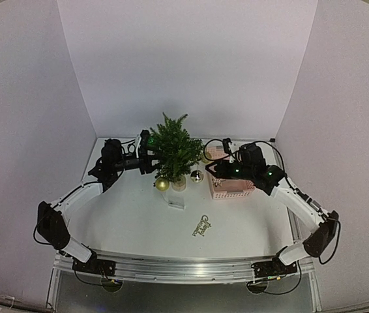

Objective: Decorate the small christmas tree

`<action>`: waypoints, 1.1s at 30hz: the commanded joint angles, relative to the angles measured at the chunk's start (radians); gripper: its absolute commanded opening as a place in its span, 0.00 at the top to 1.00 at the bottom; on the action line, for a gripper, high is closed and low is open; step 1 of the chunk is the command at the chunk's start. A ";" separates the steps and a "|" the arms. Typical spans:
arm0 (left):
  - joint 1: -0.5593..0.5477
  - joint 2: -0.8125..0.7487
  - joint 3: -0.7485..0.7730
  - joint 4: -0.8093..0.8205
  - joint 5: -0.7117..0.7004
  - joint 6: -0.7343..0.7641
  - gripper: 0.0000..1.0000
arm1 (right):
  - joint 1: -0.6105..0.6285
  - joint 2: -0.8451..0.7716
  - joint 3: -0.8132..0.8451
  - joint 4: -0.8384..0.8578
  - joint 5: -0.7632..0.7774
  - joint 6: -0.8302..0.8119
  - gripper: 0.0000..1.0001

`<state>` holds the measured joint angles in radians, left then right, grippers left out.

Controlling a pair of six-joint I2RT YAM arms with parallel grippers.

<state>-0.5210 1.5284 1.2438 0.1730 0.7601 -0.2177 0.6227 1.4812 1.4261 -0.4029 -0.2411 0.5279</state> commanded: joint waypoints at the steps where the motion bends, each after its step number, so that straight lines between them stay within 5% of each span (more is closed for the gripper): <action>1: 0.013 -0.113 0.026 0.014 0.021 0.042 0.40 | 0.102 -0.081 -0.011 -0.281 0.270 0.051 0.40; 6: 0.015 -0.171 0.016 -0.036 0.021 0.084 0.28 | 0.227 -0.031 -0.022 -0.521 0.436 0.199 0.35; 11: 0.015 -0.249 -0.016 -0.085 -0.007 0.116 0.19 | 0.333 0.047 -0.085 -0.600 0.525 0.451 0.48; 16: 0.015 -0.327 -0.070 -0.130 -0.074 0.157 0.17 | 0.408 0.225 -0.029 -0.625 0.534 0.641 0.49; 24: 0.017 -0.484 -0.216 -0.097 -0.197 0.179 0.16 | 0.410 0.457 0.077 -0.628 0.410 0.687 0.54; 33: 0.031 -0.490 -0.270 -0.047 -0.300 0.154 0.14 | 0.377 0.633 0.139 -0.563 0.345 0.717 0.61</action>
<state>-0.5065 1.0447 0.9908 0.0753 0.5283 -0.0526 1.0222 2.0351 1.5206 -0.9831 0.1432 1.2033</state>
